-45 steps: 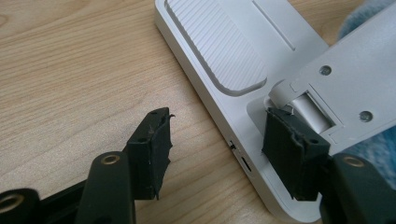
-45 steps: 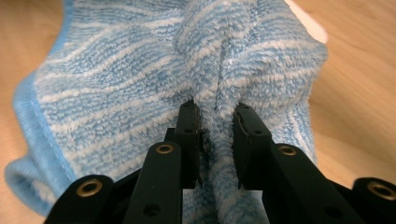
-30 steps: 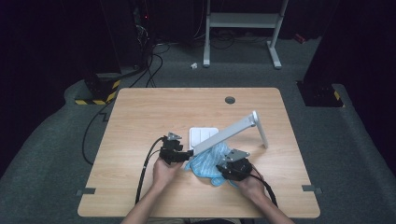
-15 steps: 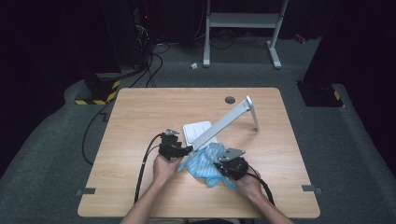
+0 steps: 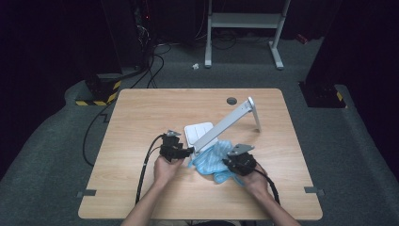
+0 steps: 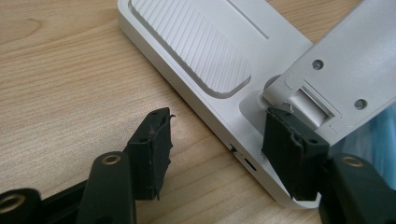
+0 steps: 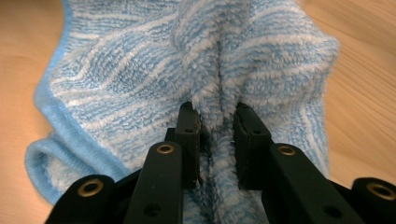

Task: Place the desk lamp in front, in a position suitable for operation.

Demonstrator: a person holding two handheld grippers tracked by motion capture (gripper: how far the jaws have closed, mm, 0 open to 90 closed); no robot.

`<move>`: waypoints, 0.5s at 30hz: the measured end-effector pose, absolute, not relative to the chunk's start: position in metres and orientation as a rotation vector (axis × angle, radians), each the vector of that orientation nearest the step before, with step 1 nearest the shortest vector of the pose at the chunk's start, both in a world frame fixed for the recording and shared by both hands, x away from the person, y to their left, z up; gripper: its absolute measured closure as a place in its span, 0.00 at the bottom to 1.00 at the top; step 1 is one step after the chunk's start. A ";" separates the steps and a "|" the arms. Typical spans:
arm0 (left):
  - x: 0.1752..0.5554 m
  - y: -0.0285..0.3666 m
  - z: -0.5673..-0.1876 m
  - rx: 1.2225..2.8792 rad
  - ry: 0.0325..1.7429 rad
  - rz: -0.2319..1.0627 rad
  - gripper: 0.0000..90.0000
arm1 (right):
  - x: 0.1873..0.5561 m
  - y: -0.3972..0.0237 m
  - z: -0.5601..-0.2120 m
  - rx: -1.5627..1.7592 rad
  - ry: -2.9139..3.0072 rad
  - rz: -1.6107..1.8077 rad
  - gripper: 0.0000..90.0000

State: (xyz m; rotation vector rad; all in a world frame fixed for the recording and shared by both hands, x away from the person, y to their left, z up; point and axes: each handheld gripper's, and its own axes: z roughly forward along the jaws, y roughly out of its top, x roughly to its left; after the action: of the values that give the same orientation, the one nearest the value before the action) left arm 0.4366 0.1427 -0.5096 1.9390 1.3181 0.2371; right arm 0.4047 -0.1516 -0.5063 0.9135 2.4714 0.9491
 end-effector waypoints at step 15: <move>0.427 0.143 -0.496 1.954 1.241 0.232 0.39 | 0.414 -0.198 -0.518 1.079 2.312 1.018 0.78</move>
State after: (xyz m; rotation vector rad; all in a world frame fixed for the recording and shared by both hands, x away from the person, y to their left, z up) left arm 0.4268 0.1429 -0.4960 1.9541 1.2411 0.2320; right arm 0.4141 -0.1981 -0.5183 1.0788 2.3115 1.0176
